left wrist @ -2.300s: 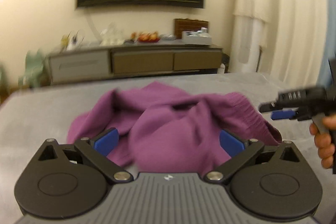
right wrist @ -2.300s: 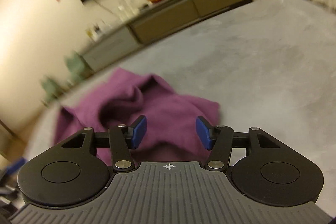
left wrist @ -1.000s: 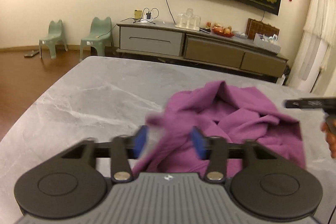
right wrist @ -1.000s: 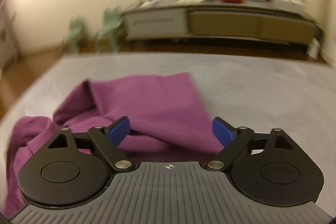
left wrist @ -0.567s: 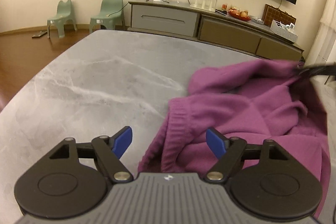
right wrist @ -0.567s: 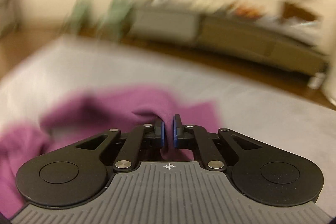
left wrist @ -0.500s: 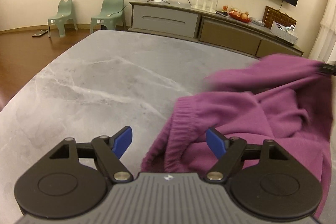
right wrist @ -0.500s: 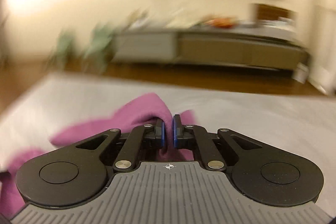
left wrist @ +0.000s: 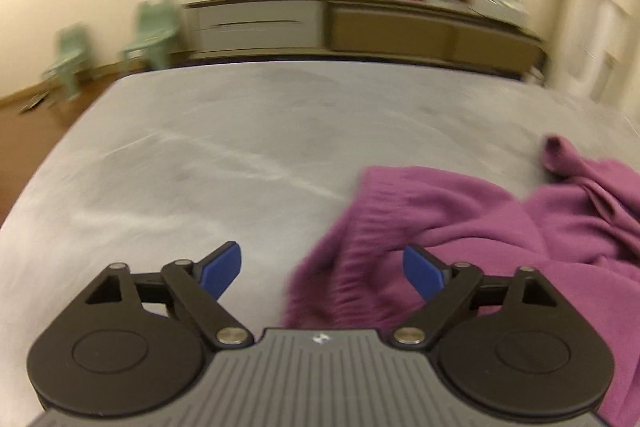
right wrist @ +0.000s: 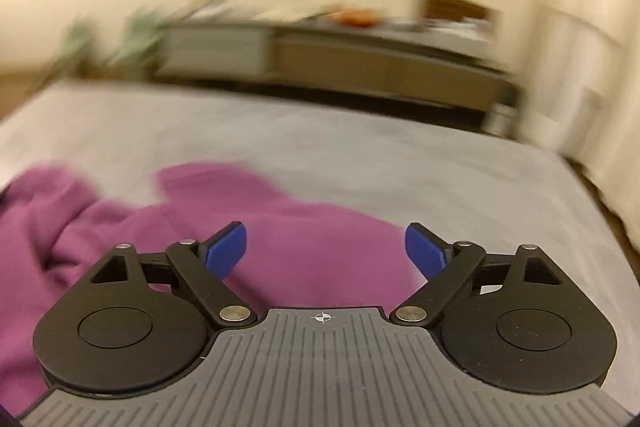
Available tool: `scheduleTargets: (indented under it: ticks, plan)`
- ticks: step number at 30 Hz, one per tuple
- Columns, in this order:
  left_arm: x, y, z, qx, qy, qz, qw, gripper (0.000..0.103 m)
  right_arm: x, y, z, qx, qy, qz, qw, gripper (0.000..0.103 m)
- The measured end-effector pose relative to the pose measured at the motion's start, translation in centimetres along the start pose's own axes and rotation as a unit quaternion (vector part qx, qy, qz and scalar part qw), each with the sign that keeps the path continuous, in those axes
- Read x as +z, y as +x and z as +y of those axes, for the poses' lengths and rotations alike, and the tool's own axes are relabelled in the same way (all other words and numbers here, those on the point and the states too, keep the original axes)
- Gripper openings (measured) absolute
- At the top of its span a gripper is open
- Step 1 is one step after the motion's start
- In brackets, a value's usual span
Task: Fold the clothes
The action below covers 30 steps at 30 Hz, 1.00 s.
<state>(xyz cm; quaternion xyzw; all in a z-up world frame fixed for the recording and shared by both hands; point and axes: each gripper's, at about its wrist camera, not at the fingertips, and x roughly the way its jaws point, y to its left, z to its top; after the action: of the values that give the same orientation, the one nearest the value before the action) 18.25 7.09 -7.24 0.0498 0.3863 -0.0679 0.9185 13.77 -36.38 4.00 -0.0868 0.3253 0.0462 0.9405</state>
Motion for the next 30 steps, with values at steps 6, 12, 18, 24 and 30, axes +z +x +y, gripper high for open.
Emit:
scheduleTargets:
  ticks: [6, 12, 18, 24, 30]
  plan:
    - [0.8, 4.1, -2.2, -0.009, 0.060, 0.012, 0.9981, 0.046, 1.3, 10.0, 2.9, 0.043, -0.065, 0.088, 0.993, 0.042]
    - [1.1, 1.6, 2.7, 0.037, -0.053, -0.052, 0.9965, 0.009, 3.6, 3.5, -5.6, -0.056, 0.048, -0.009, 0.997, 0.000]
    - [0.3, -3.1, 8.7, 0.081, -0.165, -0.069, 0.9806, 0.011, -2.9, -0.7, -15.2, -0.198, 0.158, 0.021, 0.967, 0.009]
    - [-2.4, -3.1, 9.0, 0.062, -0.158, -0.017, 0.9853, 0.041, -5.4, -3.5, -9.7, -0.162, 0.145, -0.018, 0.976, 0.056]
    - [-0.8, -2.0, 7.2, 0.049, -0.122, -0.034, 0.9907, 0.068, -1.1, 1.7, 4.0, 0.030, -0.012, -0.014, 0.999, 0.076]
